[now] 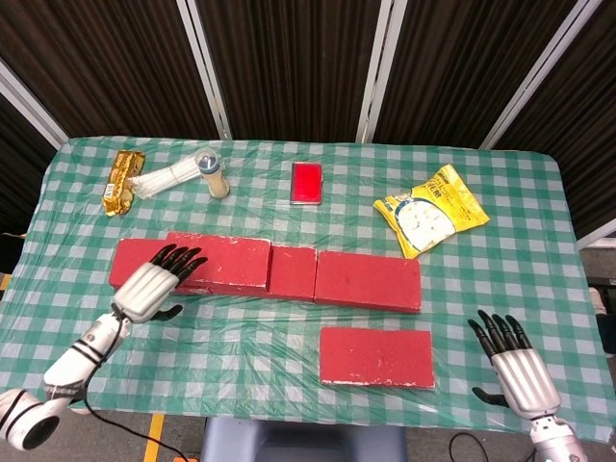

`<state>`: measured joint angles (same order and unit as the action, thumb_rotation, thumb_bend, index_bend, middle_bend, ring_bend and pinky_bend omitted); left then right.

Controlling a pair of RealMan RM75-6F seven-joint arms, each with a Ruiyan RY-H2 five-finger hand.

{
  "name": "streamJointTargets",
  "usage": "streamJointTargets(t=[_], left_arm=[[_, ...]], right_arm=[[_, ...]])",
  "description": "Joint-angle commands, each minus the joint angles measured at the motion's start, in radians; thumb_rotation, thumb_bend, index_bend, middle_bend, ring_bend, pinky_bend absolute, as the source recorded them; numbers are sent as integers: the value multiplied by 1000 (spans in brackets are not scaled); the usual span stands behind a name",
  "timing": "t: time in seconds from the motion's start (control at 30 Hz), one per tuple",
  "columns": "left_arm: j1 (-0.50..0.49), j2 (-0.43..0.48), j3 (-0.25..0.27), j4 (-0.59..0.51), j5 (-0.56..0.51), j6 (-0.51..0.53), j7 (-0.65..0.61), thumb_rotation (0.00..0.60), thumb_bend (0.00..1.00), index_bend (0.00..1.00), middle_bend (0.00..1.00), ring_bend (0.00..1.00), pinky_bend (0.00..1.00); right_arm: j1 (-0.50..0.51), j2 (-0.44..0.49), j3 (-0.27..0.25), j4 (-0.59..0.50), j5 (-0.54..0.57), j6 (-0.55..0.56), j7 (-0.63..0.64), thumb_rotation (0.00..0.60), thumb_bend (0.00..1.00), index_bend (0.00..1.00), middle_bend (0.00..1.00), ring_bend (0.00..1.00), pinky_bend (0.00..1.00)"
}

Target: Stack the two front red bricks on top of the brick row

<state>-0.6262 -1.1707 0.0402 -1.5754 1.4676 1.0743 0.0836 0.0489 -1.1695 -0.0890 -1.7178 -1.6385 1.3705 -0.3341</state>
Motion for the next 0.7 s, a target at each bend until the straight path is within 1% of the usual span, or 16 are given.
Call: streamJointTargets(t=[0.03, 0.17, 0.27, 0.37, 0.47, 0.7], left_arm=[[137, -23, 62, 77, 50, 148, -48, 600, 308, 0, 0, 0, 25], [208, -66, 66, 191, 42, 211, -144, 600, 306, 0, 0, 0, 24], [243, -103, 63, 266, 60, 260, -178, 600, 308, 0, 0, 0, 23], [260, -128, 63, 317, 76, 276, -208, 600, 312, 0, 0, 0, 22], [266, -147, 58, 358, 79, 271, -200, 600, 316, 0, 0, 0, 22], [272, -156, 47, 371, 96, 270, -201, 600, 315, 0, 0, 0, 21]], right_arm=[[22, -20, -3, -22, -11, -36, -30, 559, 175, 0, 0, 0, 0], [52, -35, -2, -87, 19, -108, -84, 559, 171, 0, 0, 0, 0], [69, -55, 2, -123, 45, -146, -96, 565, 155, 0, 0, 0, 0], [84, -75, 5, -149, 75, -182, -111, 586, 142, 0, 0, 0, 0], [107, -107, 22, -163, 121, -222, -120, 593, 136, 0, 0, 0, 0], [165, -199, 65, -151, 258, -311, -176, 596, 135, 0, 0, 0, 0]])
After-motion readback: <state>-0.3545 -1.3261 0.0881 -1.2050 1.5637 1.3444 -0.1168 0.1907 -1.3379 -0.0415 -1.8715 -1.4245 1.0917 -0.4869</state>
